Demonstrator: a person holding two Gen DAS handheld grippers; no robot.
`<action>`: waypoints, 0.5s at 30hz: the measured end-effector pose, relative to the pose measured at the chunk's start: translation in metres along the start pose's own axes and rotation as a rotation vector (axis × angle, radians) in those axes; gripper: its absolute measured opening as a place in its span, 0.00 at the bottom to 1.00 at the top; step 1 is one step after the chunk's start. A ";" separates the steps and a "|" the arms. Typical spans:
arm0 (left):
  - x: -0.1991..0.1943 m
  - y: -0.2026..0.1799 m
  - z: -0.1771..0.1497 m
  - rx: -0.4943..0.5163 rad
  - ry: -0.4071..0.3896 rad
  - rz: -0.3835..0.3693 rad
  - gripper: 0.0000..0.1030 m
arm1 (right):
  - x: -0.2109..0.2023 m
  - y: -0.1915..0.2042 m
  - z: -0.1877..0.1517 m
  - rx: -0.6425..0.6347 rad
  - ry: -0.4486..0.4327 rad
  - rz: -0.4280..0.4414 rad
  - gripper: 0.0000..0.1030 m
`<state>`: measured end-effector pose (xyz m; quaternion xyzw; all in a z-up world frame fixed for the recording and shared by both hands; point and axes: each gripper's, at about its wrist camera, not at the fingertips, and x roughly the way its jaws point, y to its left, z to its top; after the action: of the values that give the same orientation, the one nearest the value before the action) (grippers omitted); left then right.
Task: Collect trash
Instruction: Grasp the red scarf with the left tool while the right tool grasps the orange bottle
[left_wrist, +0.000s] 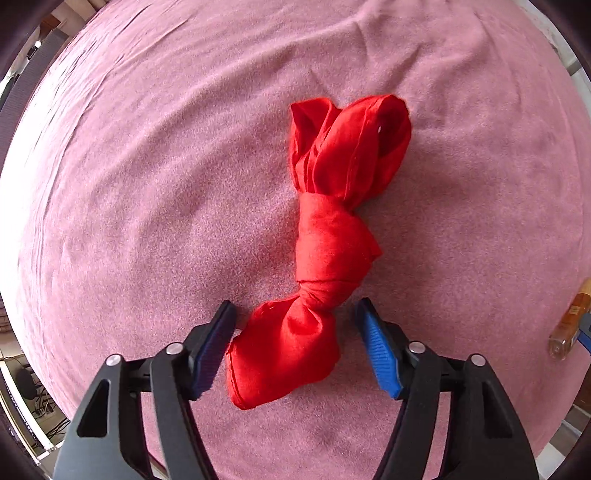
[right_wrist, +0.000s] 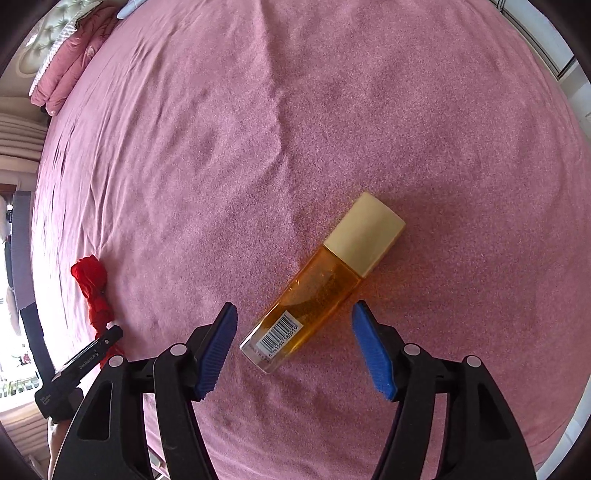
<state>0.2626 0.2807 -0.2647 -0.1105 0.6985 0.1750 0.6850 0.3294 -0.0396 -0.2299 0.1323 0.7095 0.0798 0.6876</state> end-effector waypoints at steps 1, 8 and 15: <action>0.002 0.001 0.001 -0.006 0.002 0.001 0.65 | 0.002 0.001 0.001 -0.004 0.003 -0.008 0.61; 0.004 0.000 0.001 -0.017 -0.008 0.001 0.55 | 0.013 0.006 0.001 -0.059 0.007 -0.048 0.47; -0.008 -0.015 -0.018 -0.002 -0.003 -0.052 0.13 | 0.008 0.006 -0.018 -0.123 0.015 -0.032 0.37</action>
<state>0.2523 0.2588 -0.2581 -0.1289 0.6941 0.1578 0.6904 0.3115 -0.0301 -0.2350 0.0779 0.7104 0.1129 0.6903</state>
